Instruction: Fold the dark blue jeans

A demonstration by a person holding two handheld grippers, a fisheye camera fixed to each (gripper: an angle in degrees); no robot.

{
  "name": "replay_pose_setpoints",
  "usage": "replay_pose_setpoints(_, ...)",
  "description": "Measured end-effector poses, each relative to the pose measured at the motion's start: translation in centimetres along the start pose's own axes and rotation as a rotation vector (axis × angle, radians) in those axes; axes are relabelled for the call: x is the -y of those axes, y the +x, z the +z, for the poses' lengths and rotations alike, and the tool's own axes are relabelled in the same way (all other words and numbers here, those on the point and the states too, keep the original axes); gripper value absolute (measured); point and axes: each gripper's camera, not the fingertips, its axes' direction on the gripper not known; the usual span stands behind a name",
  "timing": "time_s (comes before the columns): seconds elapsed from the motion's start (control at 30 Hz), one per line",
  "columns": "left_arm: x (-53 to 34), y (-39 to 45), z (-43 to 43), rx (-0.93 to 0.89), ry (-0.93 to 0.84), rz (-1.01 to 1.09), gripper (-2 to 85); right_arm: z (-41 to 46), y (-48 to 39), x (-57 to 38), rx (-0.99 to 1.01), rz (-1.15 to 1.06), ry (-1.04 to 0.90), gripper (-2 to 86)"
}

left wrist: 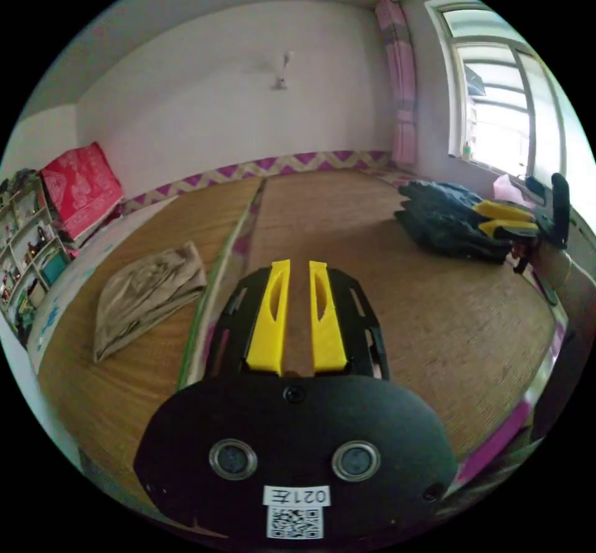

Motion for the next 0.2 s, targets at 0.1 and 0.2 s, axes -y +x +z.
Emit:
replay_pose_setpoints(0.1,-5.2,-4.4,-3.4,0.058,-0.095,-0.082,1.6,4.3,-7.2,4.9,0.081,-0.163,0.014,12.2)
replay_pose_setpoints(0.2,-10.5,-9.2,-6.9,0.115,-0.088,-0.221,-0.5,9.5,-14.1,10.3,0.200,-0.282,0.020,13.6)
